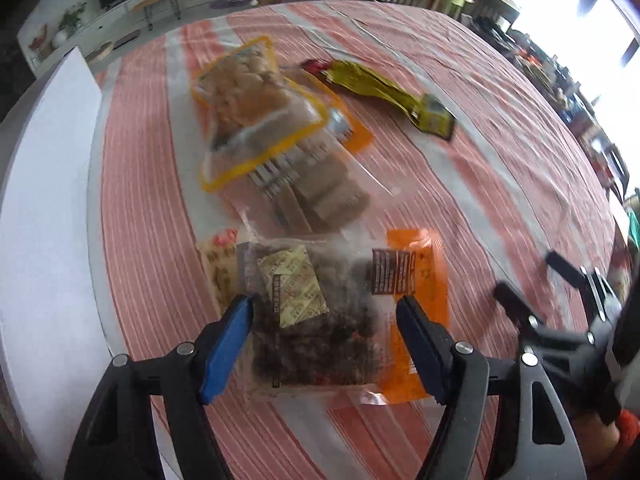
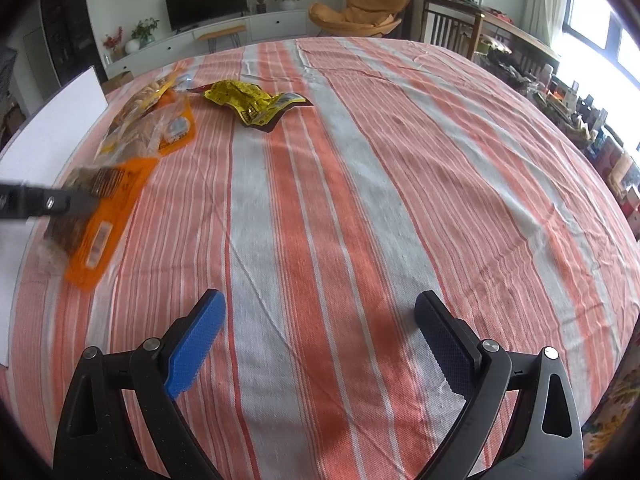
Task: Organize snacks
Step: 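Grasp the orange-labelled snack bag with the left gripper, then lift the orange-labelled bag with left while right grasps the white-green wrapped bar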
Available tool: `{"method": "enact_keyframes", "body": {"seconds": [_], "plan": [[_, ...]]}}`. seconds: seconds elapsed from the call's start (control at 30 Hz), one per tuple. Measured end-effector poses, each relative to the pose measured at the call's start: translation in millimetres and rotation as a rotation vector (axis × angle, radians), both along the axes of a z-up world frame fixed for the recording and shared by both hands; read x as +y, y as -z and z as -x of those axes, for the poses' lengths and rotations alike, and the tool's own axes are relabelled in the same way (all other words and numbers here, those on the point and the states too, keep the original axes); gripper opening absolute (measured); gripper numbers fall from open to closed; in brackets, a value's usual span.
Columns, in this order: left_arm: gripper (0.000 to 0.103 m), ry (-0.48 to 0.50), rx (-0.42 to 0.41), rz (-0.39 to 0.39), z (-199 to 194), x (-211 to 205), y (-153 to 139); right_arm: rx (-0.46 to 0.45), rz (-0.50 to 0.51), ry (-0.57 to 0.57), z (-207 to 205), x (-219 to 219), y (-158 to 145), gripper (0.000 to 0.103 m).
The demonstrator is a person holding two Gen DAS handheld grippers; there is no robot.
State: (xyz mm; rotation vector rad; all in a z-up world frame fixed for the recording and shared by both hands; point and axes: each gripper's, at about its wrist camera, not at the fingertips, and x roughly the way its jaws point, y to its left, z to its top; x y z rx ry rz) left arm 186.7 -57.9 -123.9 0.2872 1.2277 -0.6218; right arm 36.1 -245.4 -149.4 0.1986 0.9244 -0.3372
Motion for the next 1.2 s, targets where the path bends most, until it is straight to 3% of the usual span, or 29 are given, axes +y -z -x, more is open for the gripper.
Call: {"method": "enact_keyframes", "body": {"seconds": [0.1, 0.2, 0.37, 0.5, 0.53, 0.63, 0.8, 1.0, 1.2], "plan": [[0.075, 0.042, -0.045, -0.011, 12.8, 1.6, -23.3, 0.0, 0.0, 0.002, -0.1, 0.0, 0.1, 0.098], [0.083, 0.069, -0.114, -0.017, 3.7, 0.5, -52.4, -0.001, 0.001, 0.002, -0.3, 0.3, 0.1, 0.098], [0.083, -0.041, -0.146, 0.054, -10.4, -6.0, -59.7, -0.001, 0.001, 0.004, -0.3, 0.6, 0.3, 0.098], [0.083, 0.157, -0.233, -0.009, -3.6, -63.6, -30.4, -0.001, 0.001, 0.005, -0.4, 0.4, 0.1, 0.098], [0.083, 0.234, -0.216, -0.053, -0.9, -75.0, -15.4, -0.001, 0.0, 0.004, -0.3, 0.4, 0.1, 0.098], [0.083, 0.328, -0.077, -0.099, 2.2, -79.6, 15.8, -0.001, -0.002, -0.001, 0.2, -0.2, 0.1, 0.098], [0.083, 0.358, 0.033, -0.099, 14.7, -51.1, 19.8, -0.003, -0.004, 0.001, 0.3, -1.4, 0.4, 0.098], [0.083, 0.381, 0.104, -0.105, 39.4, -20.0, 20.6, -0.006, -0.004, 0.008, -0.2, -2.3, 0.4, 0.098], [0.093, 0.561, 0.067, -0.179, 74.2, -28.7, 27.1, -0.005, -0.004, 0.008, -0.2, -2.3, 0.4, 0.097]]}}
